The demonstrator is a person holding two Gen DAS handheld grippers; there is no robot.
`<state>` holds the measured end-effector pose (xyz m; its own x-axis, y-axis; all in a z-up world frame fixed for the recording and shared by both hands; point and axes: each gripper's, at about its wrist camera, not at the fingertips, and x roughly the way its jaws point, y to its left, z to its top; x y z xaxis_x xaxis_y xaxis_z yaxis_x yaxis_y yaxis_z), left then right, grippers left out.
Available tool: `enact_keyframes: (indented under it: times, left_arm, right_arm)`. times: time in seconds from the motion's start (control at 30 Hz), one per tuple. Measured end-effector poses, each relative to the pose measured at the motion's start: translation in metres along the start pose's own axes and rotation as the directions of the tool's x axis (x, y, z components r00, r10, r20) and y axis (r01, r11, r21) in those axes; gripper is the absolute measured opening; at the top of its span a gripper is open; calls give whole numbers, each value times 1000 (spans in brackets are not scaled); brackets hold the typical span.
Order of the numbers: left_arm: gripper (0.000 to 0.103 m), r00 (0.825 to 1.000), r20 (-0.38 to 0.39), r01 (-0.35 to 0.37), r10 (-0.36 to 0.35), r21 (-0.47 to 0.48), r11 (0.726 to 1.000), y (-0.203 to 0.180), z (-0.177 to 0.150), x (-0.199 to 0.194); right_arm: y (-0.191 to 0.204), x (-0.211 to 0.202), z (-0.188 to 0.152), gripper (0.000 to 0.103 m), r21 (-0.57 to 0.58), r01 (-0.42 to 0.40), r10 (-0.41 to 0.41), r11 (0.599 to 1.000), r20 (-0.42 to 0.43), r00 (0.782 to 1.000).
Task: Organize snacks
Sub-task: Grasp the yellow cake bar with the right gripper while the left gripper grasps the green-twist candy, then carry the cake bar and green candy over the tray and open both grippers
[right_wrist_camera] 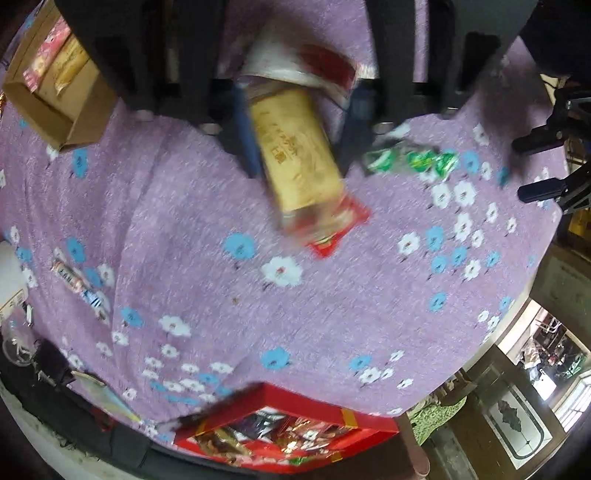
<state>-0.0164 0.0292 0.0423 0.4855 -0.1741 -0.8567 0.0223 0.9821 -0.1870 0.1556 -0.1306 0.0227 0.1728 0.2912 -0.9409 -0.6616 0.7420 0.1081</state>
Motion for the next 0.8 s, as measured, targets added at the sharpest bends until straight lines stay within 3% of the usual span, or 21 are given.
enact_keyframes:
  times: [0.17, 0.27, 0.3, 0.57, 0.77, 0.8]
  left_arm:
    - [51, 999, 8, 41, -42, 70, 997, -14, 22, 6]
    - [64, 998, -2, 63, -63, 130, 989, -26, 37, 15]
    - [64, 997, -5, 71, -71, 145, 987, -30, 41, 18]
    - [64, 993, -55, 110, -101, 229, 967, -51, 63, 53]
    - [39, 995, -90, 75, -51, 294, 953, -64, 68, 78]
    - [39, 997, -73, 60, -39, 309, 949, -66, 68, 79]
  right_arm:
    - [-1, -54, -11, 32, 132, 26, -49, 991, 170, 984]
    - [-6, -90, -21, 32, 209, -24, -30, 978, 252, 967]
    - [-7, -101, -28, 32, 230, -50, -15, 972, 272, 962]
    - [12, -133, -104, 32, 319, -140, 43, 937, 294, 955]
    - [21, -139, -147, 32, 376, -169, 56, 911, 295, 954]
    - [23, -140, -152, 32, 382, -173, 58, 908, 295, 954]
